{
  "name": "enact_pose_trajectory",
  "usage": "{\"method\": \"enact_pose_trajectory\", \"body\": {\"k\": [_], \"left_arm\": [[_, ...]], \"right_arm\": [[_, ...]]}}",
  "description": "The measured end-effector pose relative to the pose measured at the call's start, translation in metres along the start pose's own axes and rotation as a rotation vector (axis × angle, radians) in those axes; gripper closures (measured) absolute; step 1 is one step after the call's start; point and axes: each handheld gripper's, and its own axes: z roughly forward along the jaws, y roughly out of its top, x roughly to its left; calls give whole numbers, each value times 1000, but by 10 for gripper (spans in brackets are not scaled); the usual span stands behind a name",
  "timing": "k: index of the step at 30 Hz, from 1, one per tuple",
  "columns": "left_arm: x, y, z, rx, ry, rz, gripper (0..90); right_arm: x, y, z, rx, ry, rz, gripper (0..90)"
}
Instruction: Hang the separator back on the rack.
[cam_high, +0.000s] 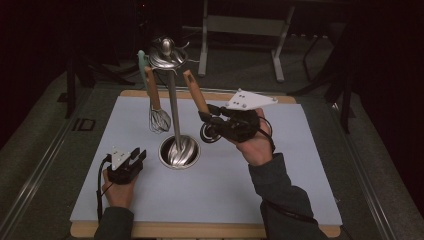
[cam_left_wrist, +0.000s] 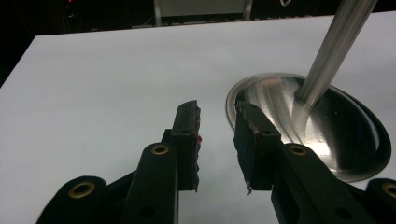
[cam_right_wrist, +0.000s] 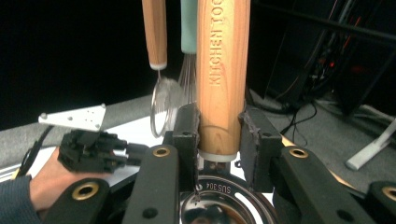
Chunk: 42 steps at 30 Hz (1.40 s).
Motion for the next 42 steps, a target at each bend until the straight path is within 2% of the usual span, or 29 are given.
{"method": "enact_pose_trajectory", "body": {"k": [10, 22, 31, 37, 42], "left_arm": [[0, 0, 0, 2, 0, 2, 701], [1, 0, 0, 2, -1, 3, 700], [0, 0, 0, 1, 0, 2, 700], [0, 0, 0, 1, -1, 2, 700], [0, 0, 0, 0, -2, 1, 701]], "right_arm": [[6, 11, -2, -59, 15, 6, 700], [11, 11, 2, -58, 31, -6, 700], [15, 13, 5, -38, 34, -34, 699], [15, 16, 13, -9, 0, -45, 698], [13, 16, 21, 25, -15, -35, 691]]}}
